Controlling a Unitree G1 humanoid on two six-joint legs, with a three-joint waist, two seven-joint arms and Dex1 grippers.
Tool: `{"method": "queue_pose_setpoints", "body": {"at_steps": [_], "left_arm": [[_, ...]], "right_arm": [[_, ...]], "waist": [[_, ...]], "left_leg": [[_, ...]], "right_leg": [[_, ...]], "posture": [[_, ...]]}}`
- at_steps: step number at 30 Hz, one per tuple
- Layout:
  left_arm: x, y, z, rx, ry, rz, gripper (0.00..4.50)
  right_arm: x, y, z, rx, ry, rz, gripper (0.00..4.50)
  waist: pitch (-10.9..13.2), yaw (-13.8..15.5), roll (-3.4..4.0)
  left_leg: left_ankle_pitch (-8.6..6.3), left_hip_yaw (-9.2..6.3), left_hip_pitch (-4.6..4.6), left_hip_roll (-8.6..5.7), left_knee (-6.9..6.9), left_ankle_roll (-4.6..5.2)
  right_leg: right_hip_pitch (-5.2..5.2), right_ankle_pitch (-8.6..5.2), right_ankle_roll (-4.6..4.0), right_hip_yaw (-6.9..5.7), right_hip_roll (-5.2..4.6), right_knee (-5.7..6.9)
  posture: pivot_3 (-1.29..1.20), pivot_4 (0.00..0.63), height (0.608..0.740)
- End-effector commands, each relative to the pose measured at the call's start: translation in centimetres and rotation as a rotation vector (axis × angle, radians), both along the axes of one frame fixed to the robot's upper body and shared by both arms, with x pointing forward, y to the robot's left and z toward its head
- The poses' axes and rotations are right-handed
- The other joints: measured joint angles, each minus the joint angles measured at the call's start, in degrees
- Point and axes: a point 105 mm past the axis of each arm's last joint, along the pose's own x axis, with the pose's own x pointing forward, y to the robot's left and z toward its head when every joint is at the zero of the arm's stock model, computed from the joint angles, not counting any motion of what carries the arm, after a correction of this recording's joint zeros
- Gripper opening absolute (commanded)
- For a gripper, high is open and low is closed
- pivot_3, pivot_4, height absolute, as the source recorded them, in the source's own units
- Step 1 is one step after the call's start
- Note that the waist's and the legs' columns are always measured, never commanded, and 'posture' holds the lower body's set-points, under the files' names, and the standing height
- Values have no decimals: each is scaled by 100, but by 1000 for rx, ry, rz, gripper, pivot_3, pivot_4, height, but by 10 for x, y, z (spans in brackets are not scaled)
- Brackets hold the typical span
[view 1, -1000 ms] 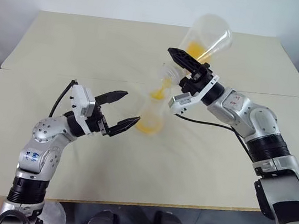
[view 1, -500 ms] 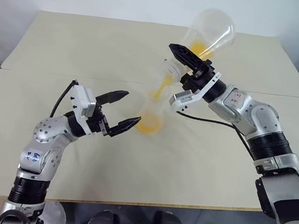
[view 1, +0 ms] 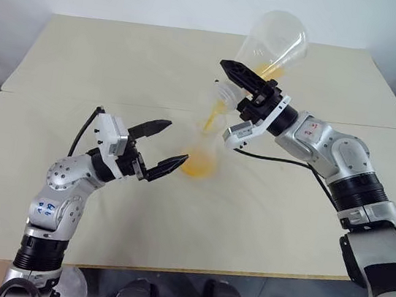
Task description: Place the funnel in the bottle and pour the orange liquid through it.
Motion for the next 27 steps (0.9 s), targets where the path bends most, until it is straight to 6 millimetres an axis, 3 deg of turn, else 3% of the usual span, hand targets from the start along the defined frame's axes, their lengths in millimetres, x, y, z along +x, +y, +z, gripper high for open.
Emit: {"method": "queue_pose_setpoints", "body": {"at_steps": [1,27], "left_arm": [[-2,-1,9,-7,-48,-1,4500],[-2,-2,10,-8,-53,2,4500]], "right_arm": [[-2,-5,20,31,-62,-2,2644],[0,-8,21,31,-85,-10,2644]], "waist": [[0,0,0],[0,0,0]], "left_leg": [[0,0,0,0,0,0],[0,0,0,1,0,0]], "right_leg": [[0,0,0,0,0,0],[0,0,0,0,0,0]], "posture": [[0,150,740],[0,150,740]]}}
